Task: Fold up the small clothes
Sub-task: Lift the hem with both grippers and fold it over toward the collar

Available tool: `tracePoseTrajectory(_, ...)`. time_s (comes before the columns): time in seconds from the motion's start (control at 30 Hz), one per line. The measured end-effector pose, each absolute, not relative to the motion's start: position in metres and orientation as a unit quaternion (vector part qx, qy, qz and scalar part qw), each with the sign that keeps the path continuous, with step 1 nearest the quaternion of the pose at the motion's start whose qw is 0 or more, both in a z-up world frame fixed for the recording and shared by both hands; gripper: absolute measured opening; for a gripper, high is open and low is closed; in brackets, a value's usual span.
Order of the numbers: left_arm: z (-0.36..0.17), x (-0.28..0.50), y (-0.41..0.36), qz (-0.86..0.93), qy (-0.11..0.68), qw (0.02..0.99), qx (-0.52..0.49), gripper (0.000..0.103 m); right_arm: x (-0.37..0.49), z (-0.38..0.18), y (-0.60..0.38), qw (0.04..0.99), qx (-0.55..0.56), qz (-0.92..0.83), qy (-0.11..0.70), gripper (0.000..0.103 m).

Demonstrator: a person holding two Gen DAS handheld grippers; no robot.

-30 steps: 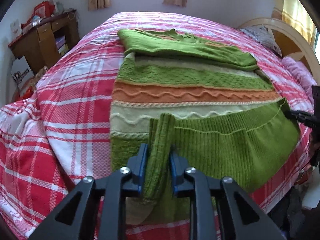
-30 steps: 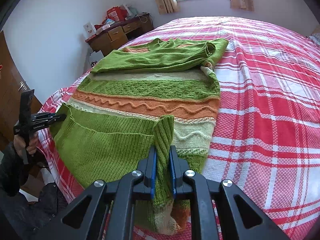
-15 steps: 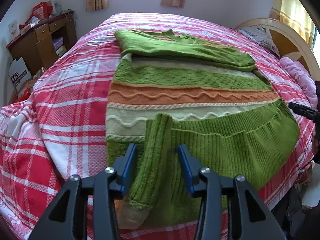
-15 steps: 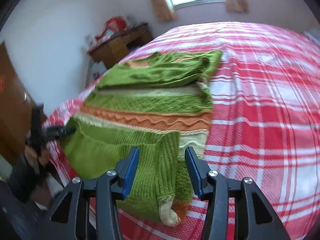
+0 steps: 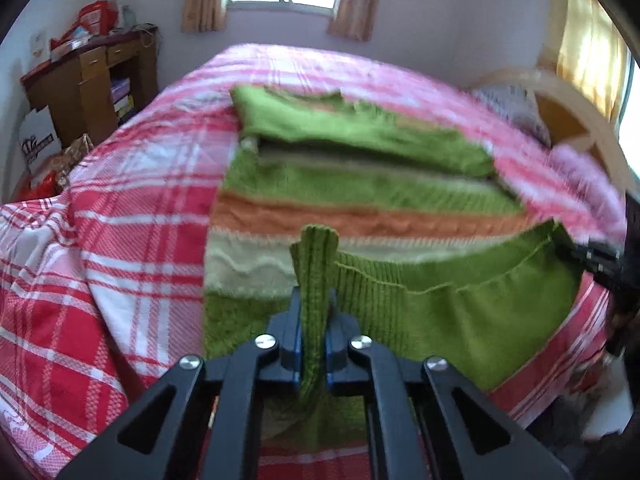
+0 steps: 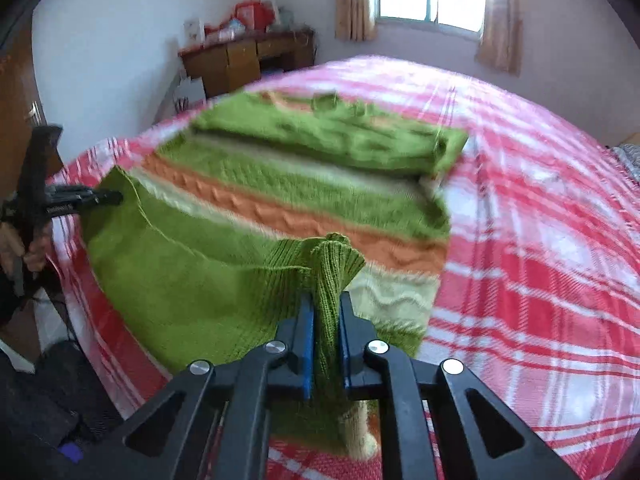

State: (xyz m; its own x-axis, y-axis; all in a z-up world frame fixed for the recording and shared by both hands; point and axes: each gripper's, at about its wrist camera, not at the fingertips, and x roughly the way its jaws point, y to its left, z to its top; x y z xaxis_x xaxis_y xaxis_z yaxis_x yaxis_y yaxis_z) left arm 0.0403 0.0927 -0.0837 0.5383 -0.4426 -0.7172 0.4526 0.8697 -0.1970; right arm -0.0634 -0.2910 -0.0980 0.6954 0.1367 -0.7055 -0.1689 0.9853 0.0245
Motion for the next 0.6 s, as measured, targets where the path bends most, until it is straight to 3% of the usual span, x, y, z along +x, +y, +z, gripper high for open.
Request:
tracePoseTrajectory(0.2,-0.065,0.069,0.115,-0.233,0.396,0.885,-0.079,0.007,-0.066,-0.061,-0.307,0.947,0.039,0.049,0.314,0.009)
tracePoseTrajectory(0.6,-0.066,0.097,0.099,-0.189,0.397,0.896,-0.061,0.006,-0.026,-0.064,-0.309,0.949,0.048,-0.009,0.312,0.009)
